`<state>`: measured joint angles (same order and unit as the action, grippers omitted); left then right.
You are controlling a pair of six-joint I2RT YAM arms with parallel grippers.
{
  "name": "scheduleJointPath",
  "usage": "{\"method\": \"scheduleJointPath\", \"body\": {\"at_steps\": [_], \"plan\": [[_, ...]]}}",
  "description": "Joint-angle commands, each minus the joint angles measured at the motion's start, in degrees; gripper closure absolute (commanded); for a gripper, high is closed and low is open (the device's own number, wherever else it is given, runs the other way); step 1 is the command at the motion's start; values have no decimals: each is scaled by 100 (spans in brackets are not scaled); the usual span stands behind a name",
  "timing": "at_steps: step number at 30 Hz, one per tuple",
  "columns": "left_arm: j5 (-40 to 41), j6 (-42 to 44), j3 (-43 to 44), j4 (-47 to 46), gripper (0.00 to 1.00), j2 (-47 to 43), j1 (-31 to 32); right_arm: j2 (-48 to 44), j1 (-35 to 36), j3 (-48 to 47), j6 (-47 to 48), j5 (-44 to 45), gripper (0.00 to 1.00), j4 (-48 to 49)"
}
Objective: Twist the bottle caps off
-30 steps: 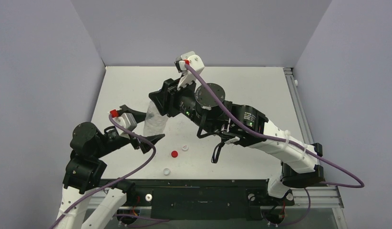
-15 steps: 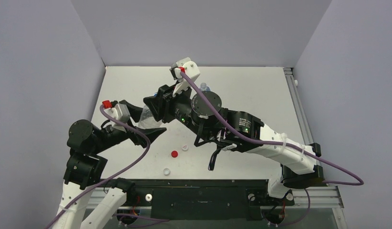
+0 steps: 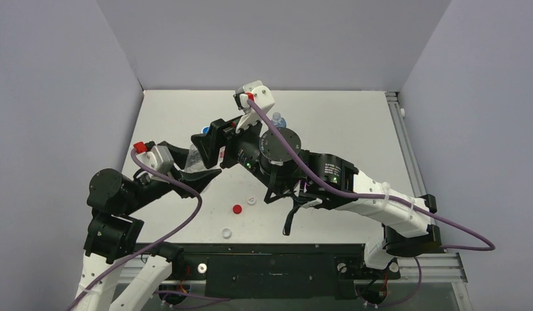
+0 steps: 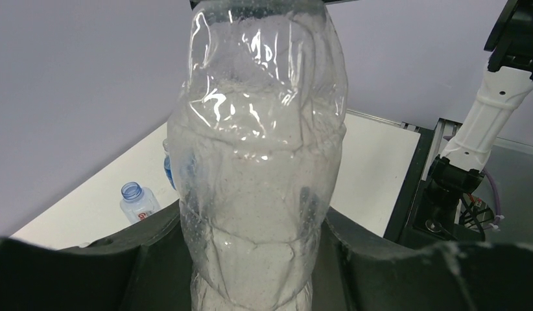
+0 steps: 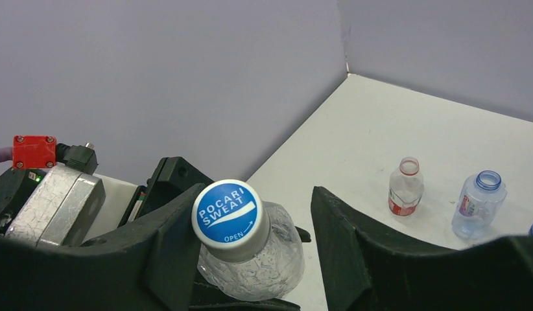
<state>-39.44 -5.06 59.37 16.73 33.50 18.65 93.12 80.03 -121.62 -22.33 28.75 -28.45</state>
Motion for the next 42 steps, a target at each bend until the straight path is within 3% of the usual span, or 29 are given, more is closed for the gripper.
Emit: {"method": "scheduleJointPath", "body": {"at_steps": [1, 8, 15, 20, 24, 27, 29, 30, 35, 42], "plan": [[210, 77, 80, -120, 74, 8, -10, -218, 0, -327, -37, 204, 48, -135], [137, 43, 49, 13, 77, 52, -11, -254, -11, -321, 36, -291, 57, 113], [94, 28, 87, 32, 77, 92, -11, -227, -131, -323, -69, -421, 58, 116], [24, -2, 69, 19, 78, 104, -11, -78, -141, -442, -45, -438, 52, 102], [-85, -36, 57, 59, 79, 96, -11, 14, -145, -542, 39, -351, 66, 78], [-153, -66, 60, 90, 80, 80, -11, 37, -144, -557, 115, -317, 82, 97], [-180, -107, 68, 84, 80, 66, -11, 46, -143, -579, 164, -390, 86, 85], [-194, -126, 77, 76, 80, 66, -11, 60, -145, -621, 182, -474, 86, 68], [-208, -154, 101, 49, 81, 88, -11, 233, -155, -866, 188, -636, 60, -204], [-223, -164, 121, 62, 81, 102, -11, 318, -204, -908, 143, -730, 62, -252]]}}
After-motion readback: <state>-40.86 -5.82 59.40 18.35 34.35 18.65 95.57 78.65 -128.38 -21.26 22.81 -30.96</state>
